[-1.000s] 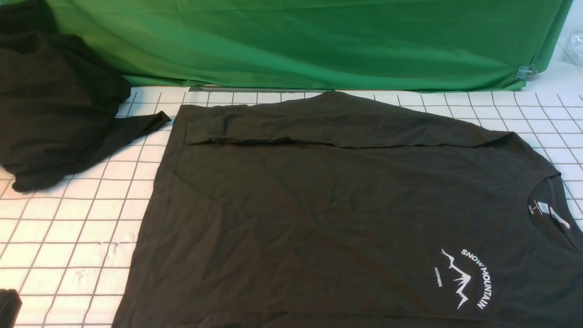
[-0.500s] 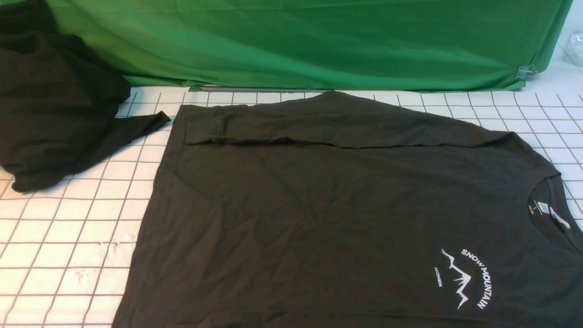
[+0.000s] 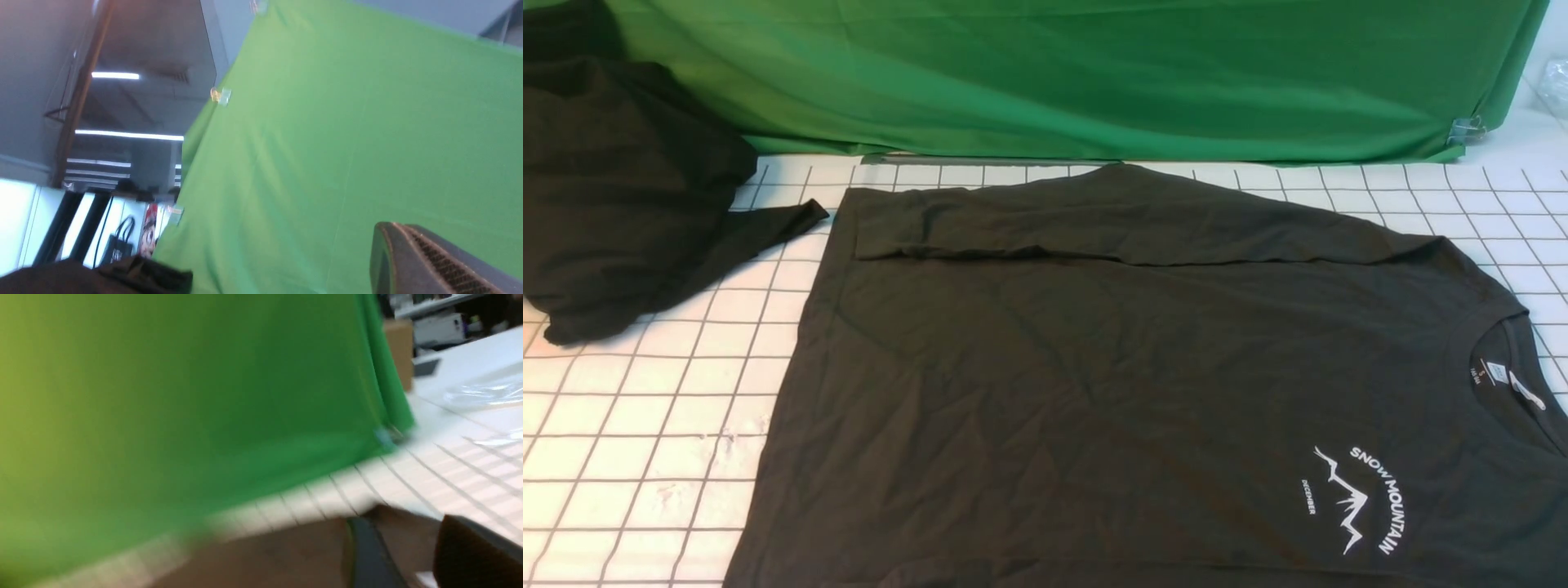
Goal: Fold a long-sleeved shirt over a white checkered tablecloth.
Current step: 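Grasp the left edge of the dark T-shirt lying flat on the table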
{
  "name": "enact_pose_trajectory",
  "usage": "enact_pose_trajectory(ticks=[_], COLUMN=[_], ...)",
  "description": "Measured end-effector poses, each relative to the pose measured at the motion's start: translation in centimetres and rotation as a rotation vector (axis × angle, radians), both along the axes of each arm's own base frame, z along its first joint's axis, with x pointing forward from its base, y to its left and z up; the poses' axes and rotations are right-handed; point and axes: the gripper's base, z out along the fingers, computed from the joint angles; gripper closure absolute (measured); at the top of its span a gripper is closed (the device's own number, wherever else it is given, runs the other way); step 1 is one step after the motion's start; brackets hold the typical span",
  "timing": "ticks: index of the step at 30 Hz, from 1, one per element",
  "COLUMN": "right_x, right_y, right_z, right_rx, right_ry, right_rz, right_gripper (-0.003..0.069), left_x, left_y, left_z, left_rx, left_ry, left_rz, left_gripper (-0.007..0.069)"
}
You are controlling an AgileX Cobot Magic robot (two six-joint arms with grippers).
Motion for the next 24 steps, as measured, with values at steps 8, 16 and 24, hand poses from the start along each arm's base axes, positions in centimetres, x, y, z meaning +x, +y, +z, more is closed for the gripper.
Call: enact_pose_trajectory(ticks=[8, 16, 24], right_x=[-0.9, -0.9, 6.2], right_y=[-0.9, 0.5, 2.6], right_z=[2.2, 10.4, 15.6], right_rx=[0.159, -0.157, -0.600], right_ry=[-0.280, -0.165, 0.767], right_rz=[-0.047, 0.018, 0.311], right_gripper=[0.0412, 0.0610, 0.0661], left_x=[-0.4, 8.4, 16.0], left_y=[-0.2, -3.1, -4.9], left_z=[6.4, 13.2, 3.5], left_rx=[-0.113, 0.025, 0.109], left_ry=[-0.052, 0.950, 1.757], left_rz=[-0.115, -0.377, -0.600], left_gripper=[0.0622, 0.0622, 0.0630])
